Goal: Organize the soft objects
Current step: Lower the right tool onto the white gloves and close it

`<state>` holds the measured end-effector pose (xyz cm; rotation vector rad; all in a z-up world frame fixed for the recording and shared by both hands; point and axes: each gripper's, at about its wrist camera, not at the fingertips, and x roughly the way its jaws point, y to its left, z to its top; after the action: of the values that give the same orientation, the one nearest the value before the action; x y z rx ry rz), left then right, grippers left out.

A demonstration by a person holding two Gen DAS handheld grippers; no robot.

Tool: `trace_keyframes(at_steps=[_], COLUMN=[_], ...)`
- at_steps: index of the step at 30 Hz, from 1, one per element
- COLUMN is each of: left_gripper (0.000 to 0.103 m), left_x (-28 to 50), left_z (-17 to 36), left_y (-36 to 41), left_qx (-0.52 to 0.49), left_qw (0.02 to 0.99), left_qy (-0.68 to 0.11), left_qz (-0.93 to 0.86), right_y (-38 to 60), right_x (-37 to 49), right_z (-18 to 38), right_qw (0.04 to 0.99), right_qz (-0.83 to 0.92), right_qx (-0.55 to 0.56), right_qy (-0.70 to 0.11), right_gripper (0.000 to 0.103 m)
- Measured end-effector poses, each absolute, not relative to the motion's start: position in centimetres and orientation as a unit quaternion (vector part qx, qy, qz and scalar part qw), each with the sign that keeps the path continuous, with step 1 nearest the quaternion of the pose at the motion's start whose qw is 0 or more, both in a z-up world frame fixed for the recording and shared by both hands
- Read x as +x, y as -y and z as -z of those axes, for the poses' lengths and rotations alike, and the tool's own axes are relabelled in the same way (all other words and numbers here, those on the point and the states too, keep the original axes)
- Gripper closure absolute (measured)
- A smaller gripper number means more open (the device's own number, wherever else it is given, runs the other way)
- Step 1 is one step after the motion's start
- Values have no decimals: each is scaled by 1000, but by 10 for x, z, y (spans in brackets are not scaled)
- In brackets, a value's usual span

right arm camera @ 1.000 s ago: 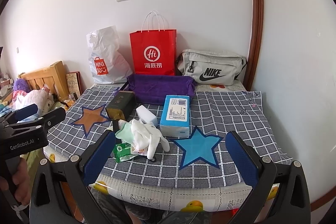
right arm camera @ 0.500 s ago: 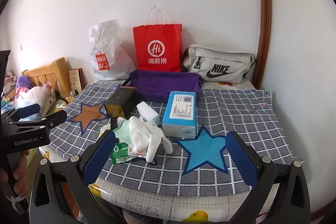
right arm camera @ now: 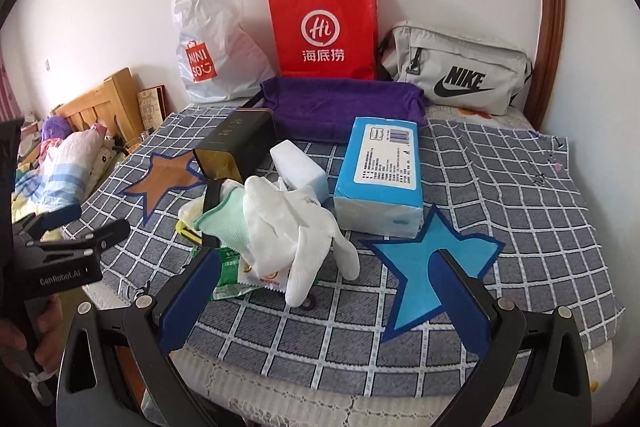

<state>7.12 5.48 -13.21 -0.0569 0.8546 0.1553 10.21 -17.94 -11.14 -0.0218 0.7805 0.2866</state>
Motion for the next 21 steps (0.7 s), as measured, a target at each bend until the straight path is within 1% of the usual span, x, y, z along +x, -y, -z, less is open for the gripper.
trace_keyframes(at_steps=[6, 13, 15, 16, 17, 18, 19, 20, 21], left_gripper=[1, 1, 1, 1, 1, 1, 1, 1, 1], left_x=[84, 93, 96, 98, 99, 100, 101, 102, 102], left_z=[155, 169, 172, 173, 175, 176, 176, 177, 178], left_y=[-60, -63, -63, -62, -62, -61, -61, -61, -61], left_qx=[-44, -50, -53, -54, -55, -56, -59, -64, -70], left_qw=[898, 892, 890, 889, 889, 888, 888, 888, 887], left_qy=[-433, -446, -450, -452, -453, -454, -455, -455, -456], left_qz=[-64, -51, -46, -44, -41, -39, -36, -31, -26], right_y=[164, 141, 139, 138, 138, 140, 143, 145, 146], right_x=[129, 159, 162, 163, 164, 165, 165, 165, 164], right_z=[130, 162, 169, 171, 173, 173, 173, 172, 170], right_qw=[906, 889, 887, 887, 886, 885, 886, 886, 886], right_qz=[-162, -174, -175, -178, -182, -186, -191, -197, -201], right_qx=[-17, -31, -35, -36, -34, -25, -17, -12, -11], right_qy=[-391, -422, -426, -425, -425, -426, -423, -419, -417], right_gripper=[1, 1, 10, 24, 36, 40, 48, 61, 69])
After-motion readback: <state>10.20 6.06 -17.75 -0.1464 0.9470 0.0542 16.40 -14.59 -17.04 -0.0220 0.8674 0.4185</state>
